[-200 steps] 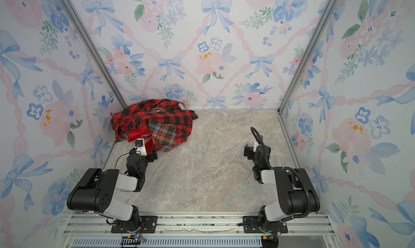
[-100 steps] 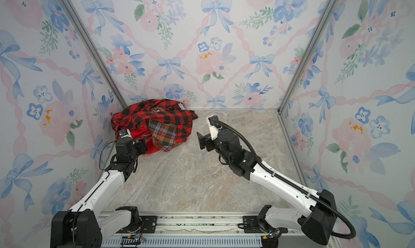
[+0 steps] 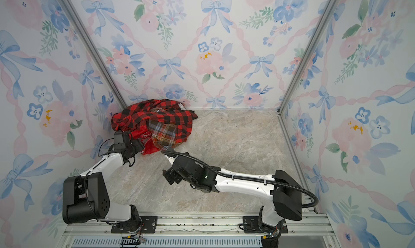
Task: Pick out a specific cloth from the pile
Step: 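Grasp the red striped-trim garment with the left gripper while the right arm swings inward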
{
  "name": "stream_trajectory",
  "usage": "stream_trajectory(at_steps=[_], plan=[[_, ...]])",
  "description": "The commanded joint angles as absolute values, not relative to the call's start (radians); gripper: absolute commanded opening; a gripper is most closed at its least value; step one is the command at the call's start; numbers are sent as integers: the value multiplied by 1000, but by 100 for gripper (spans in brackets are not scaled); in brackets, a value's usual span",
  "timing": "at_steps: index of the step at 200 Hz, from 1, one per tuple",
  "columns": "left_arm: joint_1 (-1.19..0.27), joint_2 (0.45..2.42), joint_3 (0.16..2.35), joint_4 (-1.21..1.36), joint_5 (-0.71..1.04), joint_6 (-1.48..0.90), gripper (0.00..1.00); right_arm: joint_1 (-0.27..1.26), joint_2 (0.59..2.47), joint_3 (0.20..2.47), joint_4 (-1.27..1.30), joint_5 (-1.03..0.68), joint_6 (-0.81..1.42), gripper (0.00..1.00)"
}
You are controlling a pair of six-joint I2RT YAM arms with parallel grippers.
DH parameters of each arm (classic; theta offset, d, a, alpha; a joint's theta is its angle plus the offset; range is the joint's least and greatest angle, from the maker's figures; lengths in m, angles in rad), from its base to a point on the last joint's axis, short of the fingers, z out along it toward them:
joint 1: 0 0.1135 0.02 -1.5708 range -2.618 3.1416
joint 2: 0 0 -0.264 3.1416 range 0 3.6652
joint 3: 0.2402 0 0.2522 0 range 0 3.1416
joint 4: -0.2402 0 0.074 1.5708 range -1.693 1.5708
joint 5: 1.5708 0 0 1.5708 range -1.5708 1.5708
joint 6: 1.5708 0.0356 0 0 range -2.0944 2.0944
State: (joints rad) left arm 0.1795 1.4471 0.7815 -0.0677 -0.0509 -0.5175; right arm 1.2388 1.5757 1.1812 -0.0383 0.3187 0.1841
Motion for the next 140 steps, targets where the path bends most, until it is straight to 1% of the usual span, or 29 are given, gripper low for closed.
stream_trajectory(at_steps=[1, 24, 48, 60, 76, 80, 89, 90, 91, 93, 100, 140], plan=[[190, 1490, 809, -46, -46, -544, 74, 1246, 1583, 1206, -31, 321, 205, 97], [191, 1548, 823, -44, -35, -549, 71, 1246, 1581, 1218, -63, 332, 186, 97], [190, 1579, 816, -43, -41, -557, 62, 1246, 1572, 1208, -63, 344, 183, 97], [191, 1593, 816, -39, -30, -560, 60, 1246, 1571, 1206, -62, 344, 186, 97], [191, 1609, 819, -33, -13, -568, 51, 1246, 1572, 1206, -61, 342, 189, 97], [190, 1609, 818, -30, -8, -572, 45, 1245, 1574, 1207, -63, 340, 189, 97], [191, 1603, 815, -19, -4, -578, 20, 1246, 1573, 1208, -67, 342, 191, 97], [191, 1603, 813, -18, -5, -580, 20, 1246, 1573, 1209, -68, 341, 191, 97], [190, 1599, 813, -16, -5, -580, 16, 1246, 1573, 1209, -69, 342, 192, 97], [190, 1595, 811, -12, -7, -583, 11, 1246, 1572, 1209, -71, 341, 192, 97], [190, 1577, 803, 0, -7, -593, 0, 1246, 1569, 1210, -75, 341, 193, 97], [179, 1386, 792, 3, -7, -680, 0, 1244, 1540, 1171, -58, 357, 199, 97]])
